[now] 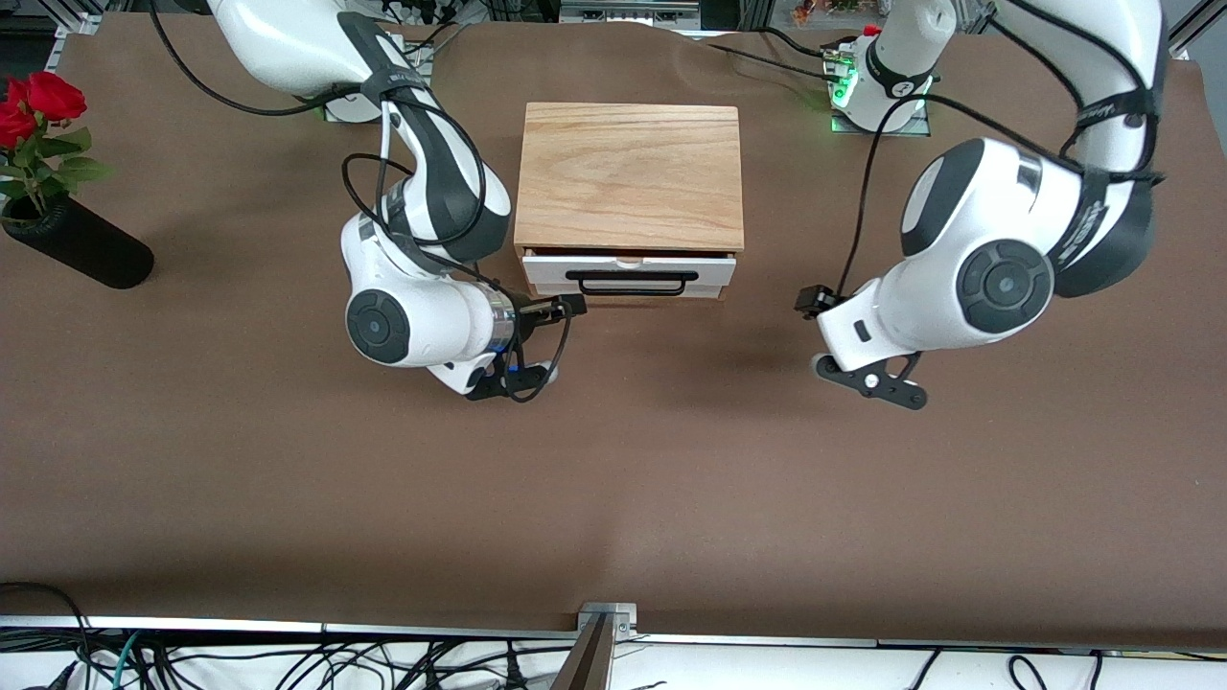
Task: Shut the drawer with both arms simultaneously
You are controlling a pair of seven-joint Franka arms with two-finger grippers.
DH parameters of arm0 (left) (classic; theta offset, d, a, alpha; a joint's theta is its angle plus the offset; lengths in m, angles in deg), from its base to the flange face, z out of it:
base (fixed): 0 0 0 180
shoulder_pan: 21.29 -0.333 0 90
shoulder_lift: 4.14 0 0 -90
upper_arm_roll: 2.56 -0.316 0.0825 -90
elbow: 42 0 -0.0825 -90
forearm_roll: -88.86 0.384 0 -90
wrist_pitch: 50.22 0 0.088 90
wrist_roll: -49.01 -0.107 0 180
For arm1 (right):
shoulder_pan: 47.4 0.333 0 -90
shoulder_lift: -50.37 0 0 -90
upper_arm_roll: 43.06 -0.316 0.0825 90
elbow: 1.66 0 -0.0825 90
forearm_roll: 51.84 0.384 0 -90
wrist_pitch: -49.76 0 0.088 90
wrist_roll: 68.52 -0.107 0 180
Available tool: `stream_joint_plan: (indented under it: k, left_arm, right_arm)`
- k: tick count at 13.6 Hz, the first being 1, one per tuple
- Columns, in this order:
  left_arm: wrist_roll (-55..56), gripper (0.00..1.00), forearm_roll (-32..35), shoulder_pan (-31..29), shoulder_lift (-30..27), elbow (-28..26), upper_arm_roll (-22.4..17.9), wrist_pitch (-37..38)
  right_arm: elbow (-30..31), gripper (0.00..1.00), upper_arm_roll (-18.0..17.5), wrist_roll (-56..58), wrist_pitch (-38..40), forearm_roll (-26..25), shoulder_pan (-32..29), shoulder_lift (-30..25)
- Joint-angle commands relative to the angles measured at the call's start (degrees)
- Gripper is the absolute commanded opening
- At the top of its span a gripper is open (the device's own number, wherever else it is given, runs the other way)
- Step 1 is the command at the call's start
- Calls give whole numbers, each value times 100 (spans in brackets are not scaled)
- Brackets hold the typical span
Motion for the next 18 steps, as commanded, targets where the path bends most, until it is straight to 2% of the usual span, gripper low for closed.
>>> stream_joint_plan:
  k: [1,3,4,7,9,12,14,16,18]
  left_arm:
    - [-50,100,632,-241,-478,-2,78,27]
    - [19,100,705,-400,-1039,-264,104,-288]
    - [55,100,722,-435,-1407,-579,61,-525]
    - [38,100,706,-584,-2349,-1687,-220,-554]
    - [55,100,260,-532,-2807,-1901,-326,-326]
    - [38,100,46,-347,-2958,-1874,-686,122]
    - [55,100,2,-409,-2888,-1822,-687,106]
    - [29,100,-16,-593,-2791,-1743,-634,132]
    - [46,100,-16,-576,-2721,-1708,-634,123]
  right_arm:
    - [-108,100,140,-54,-25,-710,35,-233]
    - [-424,100,481,51,71,-862,-35,-322]
    - [-460,100,683,156,185,-949,-44,-391]
    - [-461,100,1202,174,300,-1012,-44,-576]
    - [-469,100,1571,174,300,-1012,-44,-629]
    - [-469,100,1836,157,431,-1160,-35,-726]
    - [-461,100,1933,157,467,-1475,-35,-945]
    - [-356,100,1899,157,467,-1897,-306,-1304]
    - [152,100,1872,148,397,-2040,-640,-1813]
